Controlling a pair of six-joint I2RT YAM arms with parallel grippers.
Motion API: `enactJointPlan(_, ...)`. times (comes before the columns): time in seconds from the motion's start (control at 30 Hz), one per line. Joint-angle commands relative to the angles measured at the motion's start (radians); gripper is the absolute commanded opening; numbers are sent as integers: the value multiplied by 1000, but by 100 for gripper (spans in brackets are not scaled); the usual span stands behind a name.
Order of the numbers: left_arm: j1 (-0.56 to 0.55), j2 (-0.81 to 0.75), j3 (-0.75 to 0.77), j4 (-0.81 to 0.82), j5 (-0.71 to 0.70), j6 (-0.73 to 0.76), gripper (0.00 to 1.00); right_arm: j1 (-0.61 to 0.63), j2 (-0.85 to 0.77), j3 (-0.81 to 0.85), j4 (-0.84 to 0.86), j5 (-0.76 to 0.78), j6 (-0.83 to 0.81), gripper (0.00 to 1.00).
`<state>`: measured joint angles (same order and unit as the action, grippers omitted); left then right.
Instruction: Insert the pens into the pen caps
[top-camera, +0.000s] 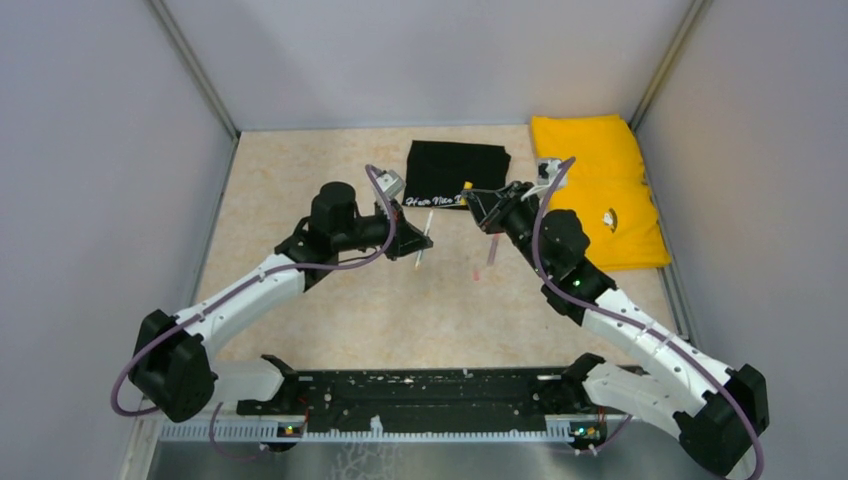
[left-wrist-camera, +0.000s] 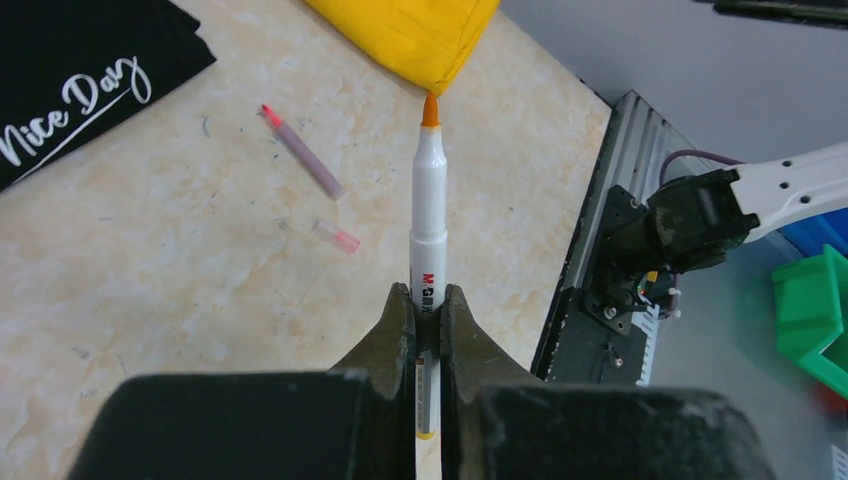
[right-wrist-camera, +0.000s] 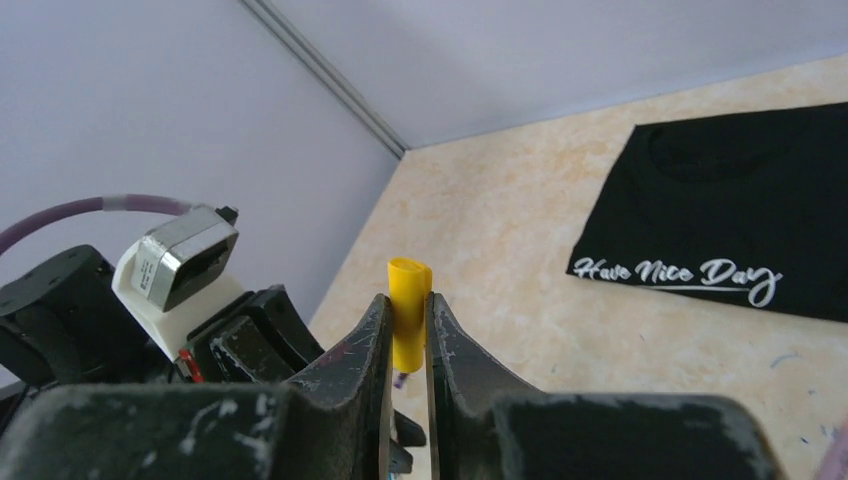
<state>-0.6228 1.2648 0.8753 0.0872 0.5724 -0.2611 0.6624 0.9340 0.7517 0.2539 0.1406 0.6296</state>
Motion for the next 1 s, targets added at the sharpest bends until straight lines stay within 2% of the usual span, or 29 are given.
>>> enactJointPlan(0.0, -24, 2, 54, 67, 67, -7, 0, -12, -22, -23, 199, -51, 50, 0)
enactJointPlan(0.33, -51, -15, 40, 71, 61, -8, 0, -12, 19, -84, 422, -182, 117, 0)
enactJointPlan(0.97, -61, -49, 31, 92, 80, -3, 0, -12, 55, -69, 387, -206, 108, 0)
